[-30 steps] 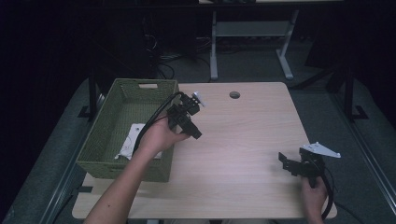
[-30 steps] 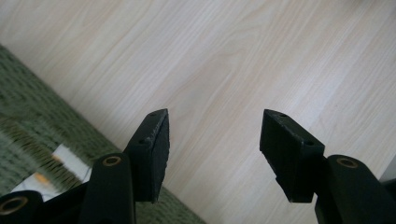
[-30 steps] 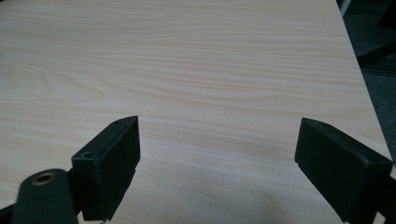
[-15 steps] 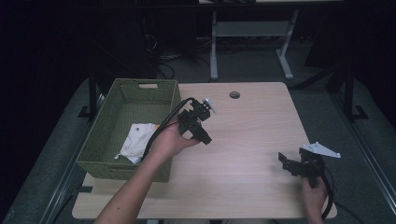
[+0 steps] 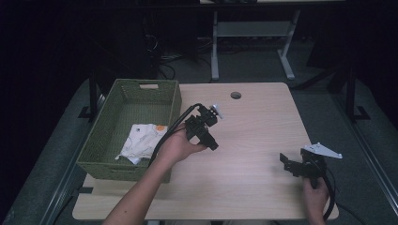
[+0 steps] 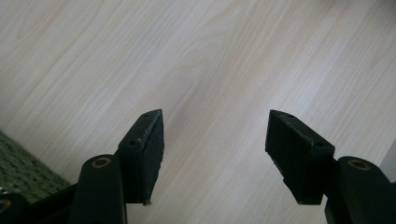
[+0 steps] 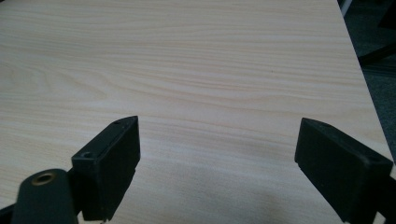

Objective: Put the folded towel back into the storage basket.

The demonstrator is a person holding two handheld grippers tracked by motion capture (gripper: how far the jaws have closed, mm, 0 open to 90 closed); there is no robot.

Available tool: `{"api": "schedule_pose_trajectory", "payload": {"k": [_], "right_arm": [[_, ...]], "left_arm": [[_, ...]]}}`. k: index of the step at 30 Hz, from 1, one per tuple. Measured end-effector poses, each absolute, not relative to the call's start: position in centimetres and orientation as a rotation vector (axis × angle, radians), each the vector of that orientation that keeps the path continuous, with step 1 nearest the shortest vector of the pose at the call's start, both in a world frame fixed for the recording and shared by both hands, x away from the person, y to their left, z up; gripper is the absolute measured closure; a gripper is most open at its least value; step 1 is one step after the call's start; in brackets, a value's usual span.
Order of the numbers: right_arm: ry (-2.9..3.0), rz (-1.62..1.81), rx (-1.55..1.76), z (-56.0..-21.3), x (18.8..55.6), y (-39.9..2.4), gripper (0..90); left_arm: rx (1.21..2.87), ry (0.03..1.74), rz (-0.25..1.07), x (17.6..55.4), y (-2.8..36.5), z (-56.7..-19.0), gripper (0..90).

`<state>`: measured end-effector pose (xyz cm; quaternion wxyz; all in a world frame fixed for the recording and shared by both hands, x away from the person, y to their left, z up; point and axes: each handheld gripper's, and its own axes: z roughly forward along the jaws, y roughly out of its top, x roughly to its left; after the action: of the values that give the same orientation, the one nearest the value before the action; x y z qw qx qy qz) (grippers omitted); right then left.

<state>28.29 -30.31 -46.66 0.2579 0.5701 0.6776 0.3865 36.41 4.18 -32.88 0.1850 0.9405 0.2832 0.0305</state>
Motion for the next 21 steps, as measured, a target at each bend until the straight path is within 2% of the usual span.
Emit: {"api": "schedule_pose_trajectory", "payload": {"k": [21], "right_arm": [[1.838, 1.045, 1.543, -46.7, 28.3, -30.3, 13.7]], "left_arm": [[2.617, 0.798, 0.063, 35.5, 2.5, -34.5, 28.7]]}}
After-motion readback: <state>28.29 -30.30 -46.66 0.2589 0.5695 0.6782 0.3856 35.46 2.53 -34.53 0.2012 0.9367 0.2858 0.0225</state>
